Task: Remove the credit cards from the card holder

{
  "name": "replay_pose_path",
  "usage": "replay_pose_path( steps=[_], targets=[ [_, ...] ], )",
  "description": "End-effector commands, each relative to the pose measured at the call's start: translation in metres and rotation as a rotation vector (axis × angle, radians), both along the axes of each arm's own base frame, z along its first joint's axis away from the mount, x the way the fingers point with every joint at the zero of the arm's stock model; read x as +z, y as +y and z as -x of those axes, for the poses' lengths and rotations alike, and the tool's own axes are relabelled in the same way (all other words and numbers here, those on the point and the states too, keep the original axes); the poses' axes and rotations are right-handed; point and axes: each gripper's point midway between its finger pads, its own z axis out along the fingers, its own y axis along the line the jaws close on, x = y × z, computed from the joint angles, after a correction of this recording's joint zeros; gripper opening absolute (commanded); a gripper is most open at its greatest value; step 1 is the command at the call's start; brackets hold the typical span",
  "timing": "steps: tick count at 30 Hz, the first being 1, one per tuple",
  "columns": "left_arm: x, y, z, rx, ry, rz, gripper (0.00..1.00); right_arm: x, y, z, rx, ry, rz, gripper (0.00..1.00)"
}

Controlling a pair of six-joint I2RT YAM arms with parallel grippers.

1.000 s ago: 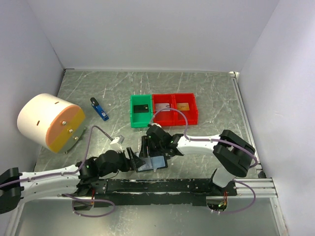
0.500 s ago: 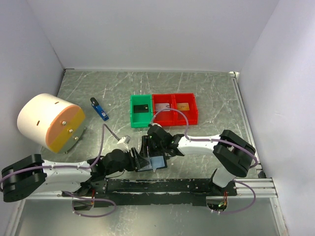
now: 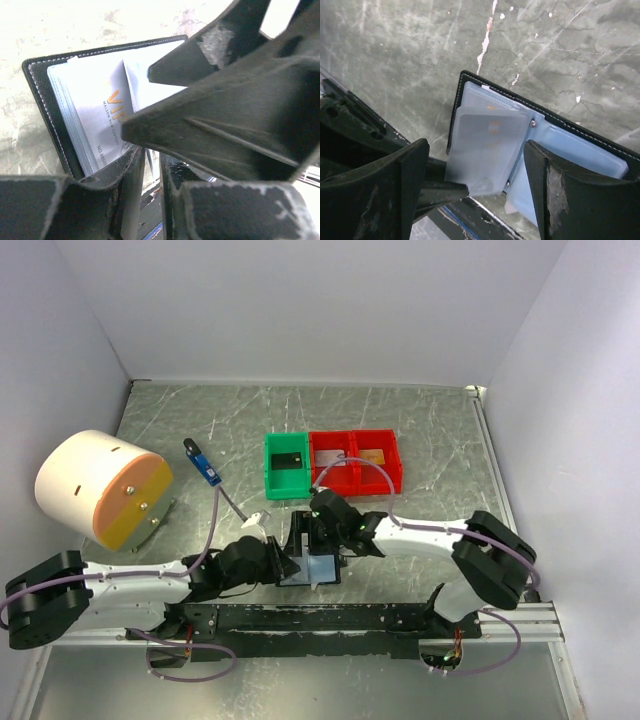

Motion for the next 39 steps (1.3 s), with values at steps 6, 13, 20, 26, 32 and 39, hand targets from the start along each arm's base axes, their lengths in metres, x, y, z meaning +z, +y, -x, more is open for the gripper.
replay_pose_path(
  steps=[6, 13, 20, 26, 32, 39],
  targets=[
    [0.026, -0.024, -0.011, -0.070, -0.072, -0.040, 0.47, 0.035, -0.044, -0.022, -0.152, -0.087, 0.028, 0.80],
    [0.024, -0.058, -0.013, -0.156, -0.059, -0.046, 0.65, 0.034, -0.089, -0.023, -0.293, -0.122, 0.079, 0.81],
    [0.018, -0.070, -0.012, -0.188, -0.042, -0.043, 0.73, 0.037, -0.110, -0.019, -0.357, -0.147, 0.061, 0.81],
    [0.029, -0.062, -0.015, -0.169, -0.073, -0.057, 0.75, 0.042, -0.110, -0.015, -0.329, -0.164, 0.030, 0.76],
    [0.031, -0.045, -0.018, -0.140, -0.088, -0.118, 0.85, 0.063, -0.094, -0.012, -0.267, -0.201, -0.104, 0.75],
    [0.033, -0.036, -0.020, -0.163, -0.038, -0.113, 0.86, 0.072, -0.084, 0.000, -0.254, -0.154, -0.222, 0.76]
  ],
)
